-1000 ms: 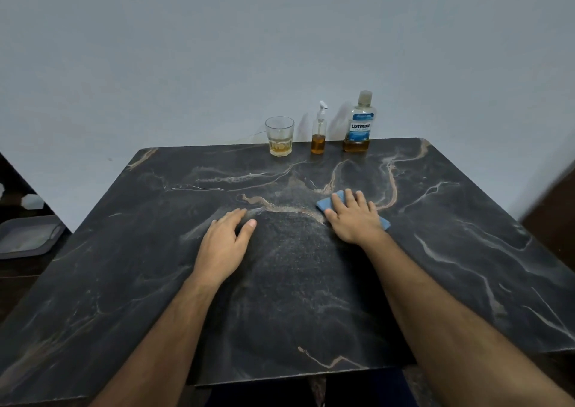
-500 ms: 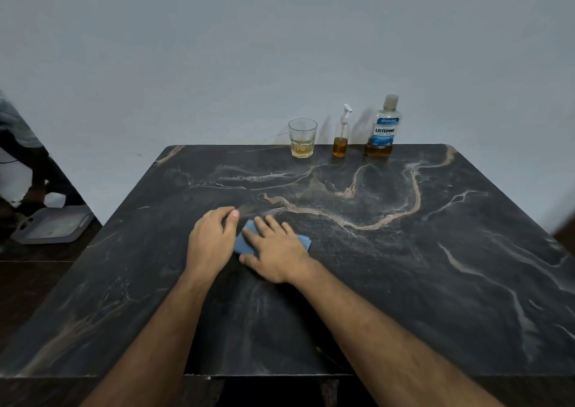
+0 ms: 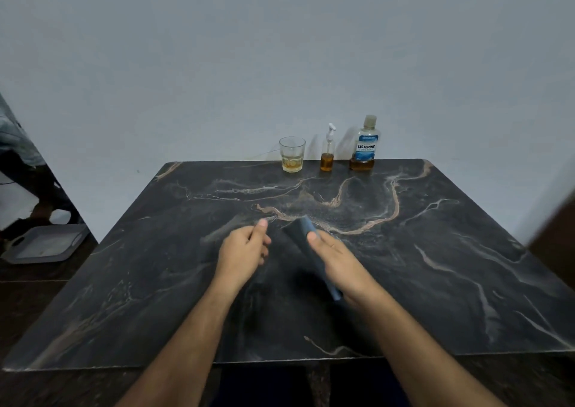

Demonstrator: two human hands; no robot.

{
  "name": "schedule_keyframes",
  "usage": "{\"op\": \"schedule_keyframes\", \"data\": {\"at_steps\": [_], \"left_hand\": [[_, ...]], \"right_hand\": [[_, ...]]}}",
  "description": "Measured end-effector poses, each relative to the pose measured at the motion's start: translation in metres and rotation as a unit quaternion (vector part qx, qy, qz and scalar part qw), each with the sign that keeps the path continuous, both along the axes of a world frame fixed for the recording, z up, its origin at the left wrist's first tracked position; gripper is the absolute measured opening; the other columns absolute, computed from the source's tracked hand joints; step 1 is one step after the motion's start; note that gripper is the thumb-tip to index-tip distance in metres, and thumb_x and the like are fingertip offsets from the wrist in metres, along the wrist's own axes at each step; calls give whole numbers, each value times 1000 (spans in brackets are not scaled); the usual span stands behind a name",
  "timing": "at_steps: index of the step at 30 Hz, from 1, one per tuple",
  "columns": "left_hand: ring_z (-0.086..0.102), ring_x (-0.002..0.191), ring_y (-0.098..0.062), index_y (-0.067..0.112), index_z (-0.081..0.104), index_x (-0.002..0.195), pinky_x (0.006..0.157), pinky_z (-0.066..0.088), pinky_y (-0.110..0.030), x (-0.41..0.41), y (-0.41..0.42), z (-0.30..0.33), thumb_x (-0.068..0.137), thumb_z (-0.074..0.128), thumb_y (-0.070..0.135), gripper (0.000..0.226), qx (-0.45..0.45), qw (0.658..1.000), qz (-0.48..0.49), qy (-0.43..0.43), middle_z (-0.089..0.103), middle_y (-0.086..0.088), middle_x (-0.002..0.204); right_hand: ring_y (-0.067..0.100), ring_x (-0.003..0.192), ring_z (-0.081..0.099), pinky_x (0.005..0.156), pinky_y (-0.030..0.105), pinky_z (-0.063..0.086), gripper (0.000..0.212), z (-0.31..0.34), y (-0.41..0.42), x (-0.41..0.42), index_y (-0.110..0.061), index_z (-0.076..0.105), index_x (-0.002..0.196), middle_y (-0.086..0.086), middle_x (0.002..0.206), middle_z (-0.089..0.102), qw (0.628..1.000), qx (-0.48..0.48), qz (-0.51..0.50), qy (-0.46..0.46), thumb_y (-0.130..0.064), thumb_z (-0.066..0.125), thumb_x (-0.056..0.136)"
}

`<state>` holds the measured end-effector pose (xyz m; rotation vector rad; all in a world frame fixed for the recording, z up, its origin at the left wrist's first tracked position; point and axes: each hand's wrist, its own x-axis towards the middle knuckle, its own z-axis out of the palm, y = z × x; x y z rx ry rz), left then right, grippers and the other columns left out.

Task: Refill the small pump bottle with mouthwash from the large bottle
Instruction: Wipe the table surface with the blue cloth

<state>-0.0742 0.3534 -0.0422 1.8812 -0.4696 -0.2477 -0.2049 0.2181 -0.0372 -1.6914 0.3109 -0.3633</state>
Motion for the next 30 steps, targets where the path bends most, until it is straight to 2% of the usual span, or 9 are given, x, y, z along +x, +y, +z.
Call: {"op": "schedule_keyframes", "data": {"at_steps": [3, 6, 8, 11, 15, 18, 22, 26, 30], "left_hand": [[67, 62, -16, 10, 68, 84, 51, 48, -26, -24, -20, 12, 101, 45, 44, 45, -75, 990, -79, 93, 72, -4, 73], [73, 81, -16, 10, 69, 106, 61, 56, -28, -41, -34, 21, 103, 42, 41, 41, -143, 969, -120, 162, 76, -5, 92], [74, 90, -17, 13, 70, 111, 68, 58, -30, -45, -39, 22, 103, 45, 39, 36, -176, 959, -127, 182, 77, -5, 98], [73, 94, -18, 13, 71, 104, 81, 59, -35, -44, -43, 20, 98, 56, 36, 28, -183, 964, -108, 159, 77, -4, 96], [71, 93, -19, 14, 71, 103, 77, 54, -32, -37, -41, 19, 96, 62, 26, 16, -217, 958, -76, 172, 75, -6, 95], [70, 98, -24, 19, 72, 104, 83, 56, -41, -24, -36, 19, 97, 60, 27, 16, -220, 954, -58, 193, 76, -7, 101], [70, 104, -28, 16, 69, 105, 87, 57, -46, -7, -29, 19, 97, 59, 28, 18, -207, 955, -52, 207, 75, -9, 106], [70, 101, -26, 11, 67, 104, 85, 57, -42, 8, -29, 20, 98, 58, 26, 19, -194, 956, -37, 216, 73, -11, 107], [69, 102, -25, 11, 68, 103, 92, 56, -47, 27, -31, 20, 98, 58, 29, 21, -146, 964, -26, 219, 74, -9, 106]], "right_hand": [[12, 104, 63, 91, 28, 47, 24, 19, -2, 4, -29, 65, 109, -3, 111, 70, 999, 9, -51, 1, -33, 41, 105], [22, 107, 67, 100, 45, 51, 27, 25, 3, 14, -29, 67, 105, 3, 109, 73, 997, 42, -71, -1, -35, 42, 105], [23, 106, 69, 101, 52, 50, 32, 27, 8, 21, -28, 69, 105, 6, 108, 74, 994, 73, -75, -9, -41, 40, 104], [15, 112, 65, 102, 42, 51, 48, 29, 14, 29, -30, 65, 123, 5, 119, 69, 989, 118, -91, 2, -54, 29, 103], [8, 122, 54, 109, 37, 42, 45, 35, 18, 36, -35, 50, 143, -5, 139, 55, 989, 120, -86, -17, -49, 29, 105], [2, 105, 55, 82, 25, 47, 43, 38, 11, 38, -31, 41, 145, -10, 126, 54, 991, 81, -108, -4, -39, 42, 103], [12, 93, 63, 68, 27, 46, 35, 35, -2, 39, -17, 53, 124, -1, 108, 65, 984, 114, -128, 39, -33, 62, 95], [20, 88, 67, 70, 33, 50, 16, 26, -14, 50, -6, 66, 99, 9, 99, 72, 980, 134, -130, 66, -21, 66, 92], [25, 94, 69, 78, 42, 56, 19, 24, -24, 66, 0, 67, 101, 11, 100, 73, 978, 131, -140, 78, -14, 68, 89]]}}
